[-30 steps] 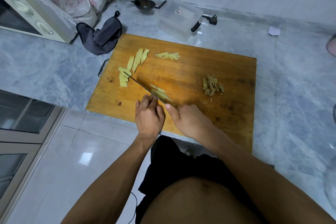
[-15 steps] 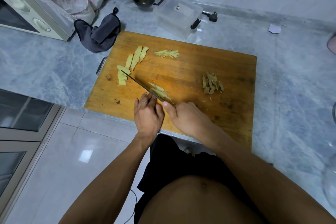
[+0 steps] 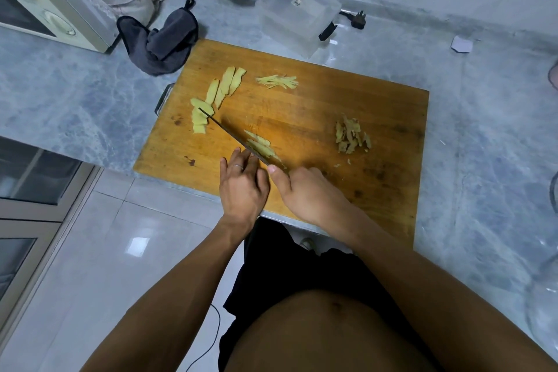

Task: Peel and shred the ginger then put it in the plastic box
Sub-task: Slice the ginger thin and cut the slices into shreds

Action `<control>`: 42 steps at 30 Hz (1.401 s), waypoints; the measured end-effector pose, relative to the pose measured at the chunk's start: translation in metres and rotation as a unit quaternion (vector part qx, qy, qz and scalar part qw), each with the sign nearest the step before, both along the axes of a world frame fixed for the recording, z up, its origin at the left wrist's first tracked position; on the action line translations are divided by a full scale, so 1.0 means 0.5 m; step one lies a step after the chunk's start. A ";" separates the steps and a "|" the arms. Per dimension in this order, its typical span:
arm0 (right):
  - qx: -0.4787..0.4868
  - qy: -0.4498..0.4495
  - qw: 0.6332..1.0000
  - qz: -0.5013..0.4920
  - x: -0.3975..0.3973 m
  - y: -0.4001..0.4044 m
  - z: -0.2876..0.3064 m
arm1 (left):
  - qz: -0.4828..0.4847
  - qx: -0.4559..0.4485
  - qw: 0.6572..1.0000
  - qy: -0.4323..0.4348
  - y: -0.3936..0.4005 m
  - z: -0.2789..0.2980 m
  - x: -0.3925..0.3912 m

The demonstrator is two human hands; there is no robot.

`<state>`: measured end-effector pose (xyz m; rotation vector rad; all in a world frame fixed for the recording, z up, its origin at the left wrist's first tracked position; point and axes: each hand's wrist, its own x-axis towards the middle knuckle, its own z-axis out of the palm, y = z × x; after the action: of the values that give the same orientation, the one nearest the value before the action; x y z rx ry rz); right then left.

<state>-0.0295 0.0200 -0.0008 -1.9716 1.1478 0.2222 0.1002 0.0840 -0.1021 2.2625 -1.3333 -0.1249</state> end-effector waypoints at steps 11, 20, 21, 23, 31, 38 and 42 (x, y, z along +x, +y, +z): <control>0.051 0.008 0.998 -0.029 0.006 -0.023 -0.009 | 0.004 0.015 0.999 -0.031 -0.001 0.002 -0.005; 0.021 -0.007 1.000 0.001 0.003 -0.019 -0.004 | 0.011 0.023 1.000 -0.007 -0.004 0.017 -0.005; 0.013 -0.012 1.000 0.004 0.007 -0.020 -0.004 | 0.013 0.027 1.000 0.003 -0.004 0.019 -0.005; 0.007 -0.027 1.000 0.009 0.008 -0.028 -0.003 | 0.019 0.022 0.999 0.038 -0.002 0.026 -0.008; 0.128 -0.107 0.982 -0.082 -0.077 -0.066 0.029 | 0.114 -0.068 0.953 0.273 0.000 0.080 0.021; -0.031 -0.107 0.994 -0.024 -0.109 -0.081 0.054 | 0.165 -0.091 0.914 0.360 0.001 0.115 0.043; -0.204 -0.009 0.976 0.078 -0.128 -0.091 0.052 | 0.199 -0.185 0.912 0.306 -0.006 0.159 0.066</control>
<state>-0.0932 -0.0253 0.0250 -2.4239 1.0913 0.0491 0.1330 0.0811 -0.0227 1.8897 -0.5050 -0.3688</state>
